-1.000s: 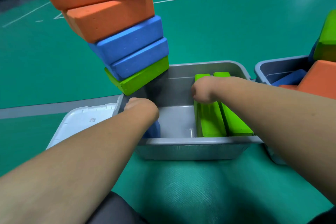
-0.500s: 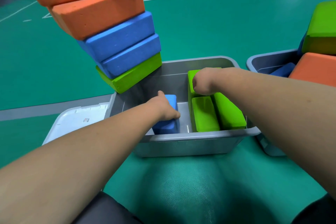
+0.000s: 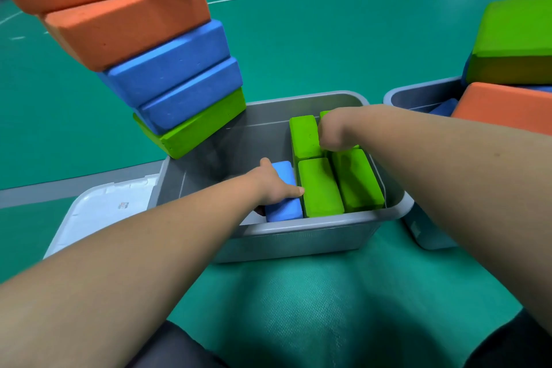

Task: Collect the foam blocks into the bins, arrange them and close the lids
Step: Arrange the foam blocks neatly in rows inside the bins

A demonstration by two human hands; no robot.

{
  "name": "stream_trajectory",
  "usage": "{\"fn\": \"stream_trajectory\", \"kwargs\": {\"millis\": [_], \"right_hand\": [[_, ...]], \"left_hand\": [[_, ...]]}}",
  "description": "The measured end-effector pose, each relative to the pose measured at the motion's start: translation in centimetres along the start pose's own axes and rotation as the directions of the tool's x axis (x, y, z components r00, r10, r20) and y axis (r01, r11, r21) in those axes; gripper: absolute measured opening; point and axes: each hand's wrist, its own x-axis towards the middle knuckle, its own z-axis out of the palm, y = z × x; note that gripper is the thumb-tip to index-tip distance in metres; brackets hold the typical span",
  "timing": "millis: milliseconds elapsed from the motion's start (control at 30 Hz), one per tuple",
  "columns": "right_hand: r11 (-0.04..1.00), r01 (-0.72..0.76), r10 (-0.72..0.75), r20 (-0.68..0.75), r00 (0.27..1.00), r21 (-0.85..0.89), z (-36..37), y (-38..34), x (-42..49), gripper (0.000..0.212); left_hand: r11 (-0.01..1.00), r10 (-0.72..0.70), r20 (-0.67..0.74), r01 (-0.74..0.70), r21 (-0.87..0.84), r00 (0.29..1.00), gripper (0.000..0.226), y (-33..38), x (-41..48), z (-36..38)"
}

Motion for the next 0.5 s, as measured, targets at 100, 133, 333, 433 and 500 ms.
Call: {"fn": "stream_trajectory", "kwargs": {"millis": [100, 133, 333, 433, 500], "right_hand": [[1.000, 0.010, -0.010, 0.019, 1.000, 0.002, 0.2, 0.3, -0.2, 0.016], [1.000, 0.014, -0.013, 0.024, 1.000, -0.006, 0.3, 0.4, -0.3, 0.016], [1.000, 0.009, -0.009, 0.032, 0.999, 0.012, 0.7, 1.3, -0.3, 0.021], [0.998, 0.011, -0.011, 0.008, 1.000, 0.059, 0.7, 1.6, -0.3, 0.026], [0.997, 0.008, -0.007, -0.004, 1.000, 0.074, 0.5, 1.5, -0.4, 0.028]], "left_hand": [[0.991, 0.030, 0.062, -0.022, -0.132, 0.998, 0.113, -0.1, 0.2, 0.1], [0.988, 0.040, 0.068, -0.029, -0.154, 0.997, 0.112, 0.0, 0.2, 0.0], [0.995, 0.080, 0.035, -0.082, 0.051, 0.996, 0.114, 0.0, 0.0, -0.1], [0.972, 0.128, -0.080, -0.109, 0.207, 0.989, 0.109, 0.2, 0.3, -0.1], [0.955, 0.191, -0.104, -0.160, 0.250, 0.976, 0.103, 0.1, 0.5, -0.2]]}}
